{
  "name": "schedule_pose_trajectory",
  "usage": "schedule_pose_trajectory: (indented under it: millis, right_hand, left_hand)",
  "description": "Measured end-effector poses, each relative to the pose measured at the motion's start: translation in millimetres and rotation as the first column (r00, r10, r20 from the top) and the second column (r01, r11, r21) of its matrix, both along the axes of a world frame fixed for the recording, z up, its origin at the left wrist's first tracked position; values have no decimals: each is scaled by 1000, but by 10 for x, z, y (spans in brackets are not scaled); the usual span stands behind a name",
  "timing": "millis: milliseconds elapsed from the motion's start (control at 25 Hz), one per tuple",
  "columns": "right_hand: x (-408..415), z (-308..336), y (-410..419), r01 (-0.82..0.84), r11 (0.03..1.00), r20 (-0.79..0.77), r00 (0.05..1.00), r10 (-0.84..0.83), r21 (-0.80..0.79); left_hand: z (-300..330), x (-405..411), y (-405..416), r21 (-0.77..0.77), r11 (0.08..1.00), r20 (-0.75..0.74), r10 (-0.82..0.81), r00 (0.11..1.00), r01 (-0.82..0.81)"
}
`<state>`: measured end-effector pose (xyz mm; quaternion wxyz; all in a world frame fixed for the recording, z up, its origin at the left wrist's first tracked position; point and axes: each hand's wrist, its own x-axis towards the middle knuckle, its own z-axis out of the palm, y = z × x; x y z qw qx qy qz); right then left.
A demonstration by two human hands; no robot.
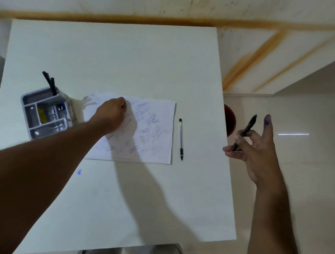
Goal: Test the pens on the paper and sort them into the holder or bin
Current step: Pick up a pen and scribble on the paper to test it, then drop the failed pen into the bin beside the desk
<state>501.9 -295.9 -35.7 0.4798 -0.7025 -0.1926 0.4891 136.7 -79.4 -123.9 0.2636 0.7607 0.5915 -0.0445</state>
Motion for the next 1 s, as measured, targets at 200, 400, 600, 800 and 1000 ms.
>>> schedule_pose_trajectory:
  millis: [200,400,600,800,1000]
  right_hand:
    - [350,4,-110,69,997,-78,995,-67,21]
    - [520,-111,-158,137,984,-152,981,-119,112]
    - [580,-255,-133,154,976,-220,968,-118,154]
    - [543,-443,-110,217,971,-202,960,-194,102]
    - [630,-809,-183,436,884,-164,872,-461,-170]
  left_hand:
    - [52,220,63,-75,997,-224,-31,974,15]
    - [123,384,155,-203,978,-378,-38,925,-43]
    - [195,527,173,-343,928,-375,5,927,-143]
    - [189,541,223,-416,899,-386,-39,922,-136]
    - [58,394,312,-425,901,-374,-92,923,-82]
